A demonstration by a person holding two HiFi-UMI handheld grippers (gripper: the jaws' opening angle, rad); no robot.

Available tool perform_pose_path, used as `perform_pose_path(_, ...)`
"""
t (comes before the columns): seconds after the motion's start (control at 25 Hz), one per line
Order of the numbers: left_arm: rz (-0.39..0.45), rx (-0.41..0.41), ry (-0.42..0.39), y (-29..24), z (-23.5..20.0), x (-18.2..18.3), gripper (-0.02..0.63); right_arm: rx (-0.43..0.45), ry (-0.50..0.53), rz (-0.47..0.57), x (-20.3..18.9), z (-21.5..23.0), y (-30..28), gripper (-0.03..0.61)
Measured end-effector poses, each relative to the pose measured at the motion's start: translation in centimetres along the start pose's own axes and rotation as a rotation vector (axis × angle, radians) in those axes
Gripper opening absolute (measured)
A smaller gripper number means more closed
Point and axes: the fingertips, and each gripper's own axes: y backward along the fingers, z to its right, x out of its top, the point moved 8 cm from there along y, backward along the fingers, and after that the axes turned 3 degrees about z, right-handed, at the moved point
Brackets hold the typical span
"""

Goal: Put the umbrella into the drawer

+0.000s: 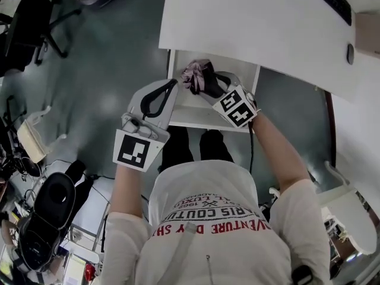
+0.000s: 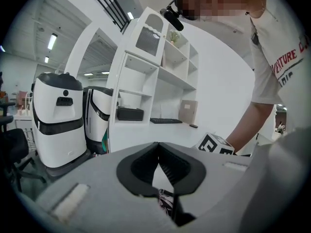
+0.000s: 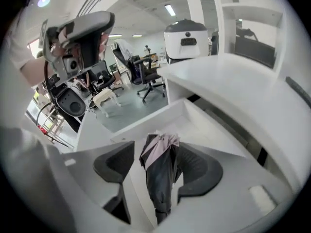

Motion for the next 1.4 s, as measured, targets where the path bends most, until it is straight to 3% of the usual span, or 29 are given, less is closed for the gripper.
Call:
perform_pose_path(0.24, -0.005, 0.027, -0.040, -1.1, 2.7, 1.7, 0.006, -0.109, -0.016, 0.202, 1.7, 0.6, 6.4, 0.067)
perform_pose_path(0.32, 0.009, 0.033, -0.039, -1.3, 2.3, 3.1, 0.006, -0.142, -0.003, 0.274, 3.5, 0.7, 8.2, 0.043)
perform_pose_path(0.36, 0.018, 0.034, -0.044, -1.4, 2.1, 4.0, 0.006, -0.160, 0.010, 0.313, 4.5, 0.8, 9.2, 0.000)
perform_pose_path(0.68, 0.071, -0.006, -0.126, -1.1, 2.8, 10.6, 0.006, -0.310, 0.047, 0.586, 10.1, 0.2, 18.6, 0.000)
perform_pose_path(0.88, 0.102, 0.024, -0.139, -0.7, 3.3, 13.1, 0.006, -0.426, 0.072, 0.760, 12.2, -1.0, 24.7, 0.000)
perform_pose_path(1.24, 0.168, 0.034, -0.221, 1.0, 4.8, 18.2, 0.006, -0.542, 0.060, 0.951, 13.8, -2.8, 31.4, 0.000)
perform_pose_path(1.4, 0.169, 0.032, -0.247, 1.9, 4.9, 19.2, 0.006, -0.559, 0.042, 0.986, 13.9, -3.4, 32.2, -0.002)
